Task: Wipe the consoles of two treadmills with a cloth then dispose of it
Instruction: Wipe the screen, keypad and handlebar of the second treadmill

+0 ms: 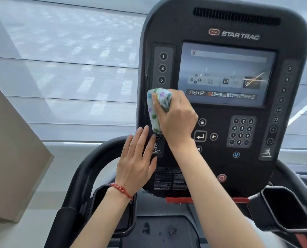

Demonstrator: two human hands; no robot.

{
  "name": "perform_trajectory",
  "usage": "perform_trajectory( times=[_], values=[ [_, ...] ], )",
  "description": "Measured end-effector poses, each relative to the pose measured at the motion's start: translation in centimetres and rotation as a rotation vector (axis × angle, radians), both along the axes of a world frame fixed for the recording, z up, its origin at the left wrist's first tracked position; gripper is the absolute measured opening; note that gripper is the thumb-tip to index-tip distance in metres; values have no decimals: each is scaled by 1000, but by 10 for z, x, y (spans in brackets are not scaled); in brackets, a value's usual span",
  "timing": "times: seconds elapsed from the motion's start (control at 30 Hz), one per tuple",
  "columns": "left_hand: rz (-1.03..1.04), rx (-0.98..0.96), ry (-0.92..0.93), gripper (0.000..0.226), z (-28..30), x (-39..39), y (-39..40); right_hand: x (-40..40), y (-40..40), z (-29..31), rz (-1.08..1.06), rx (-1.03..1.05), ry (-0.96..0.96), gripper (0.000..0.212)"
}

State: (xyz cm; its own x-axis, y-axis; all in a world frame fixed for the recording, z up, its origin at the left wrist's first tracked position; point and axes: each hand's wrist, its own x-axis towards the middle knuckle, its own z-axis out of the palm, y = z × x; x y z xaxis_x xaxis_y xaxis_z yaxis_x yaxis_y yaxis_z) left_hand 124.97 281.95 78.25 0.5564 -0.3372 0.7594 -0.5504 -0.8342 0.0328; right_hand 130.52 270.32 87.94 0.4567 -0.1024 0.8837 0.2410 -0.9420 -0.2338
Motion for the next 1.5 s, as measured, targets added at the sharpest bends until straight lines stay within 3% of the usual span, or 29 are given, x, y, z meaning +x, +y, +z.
perform_trajectory(
  times=[0.17,0.33,0.5,0.73,0.93,1.07,1.23,1.37,1.5],
  values=[
    [14,16,4,49,-1,-1,-1,35,1,59,-20,122,-59,42],
    [15,39,7,51,-1,-2,-1,64,-5,108,-92,103,43,44],
    [13,47,11,52,-1,-3,0,47,-5,69,-95,105,-146,36],
    [18,53,16,50,1,-3,0,-30,-20,-32,-57,83,-30,40],
    [-6,79,-4,50,7,-1,-12,-31,-42,-27,-28,-8,-25,45],
    [-9,78,-6,51,14,5,-19,-32,-108,-22,-201,207,-63,52],
    [1,52,-4,51,12,7,-23,-44,-185,-18,-391,498,26,47],
    [-1,52,-19,49,13,7,-23,-44,-161,-15,-422,575,18,45],
    [-10,61,-12,49,14,6,-22,-46,-100,-34,-261,371,18,39]
  ],
)
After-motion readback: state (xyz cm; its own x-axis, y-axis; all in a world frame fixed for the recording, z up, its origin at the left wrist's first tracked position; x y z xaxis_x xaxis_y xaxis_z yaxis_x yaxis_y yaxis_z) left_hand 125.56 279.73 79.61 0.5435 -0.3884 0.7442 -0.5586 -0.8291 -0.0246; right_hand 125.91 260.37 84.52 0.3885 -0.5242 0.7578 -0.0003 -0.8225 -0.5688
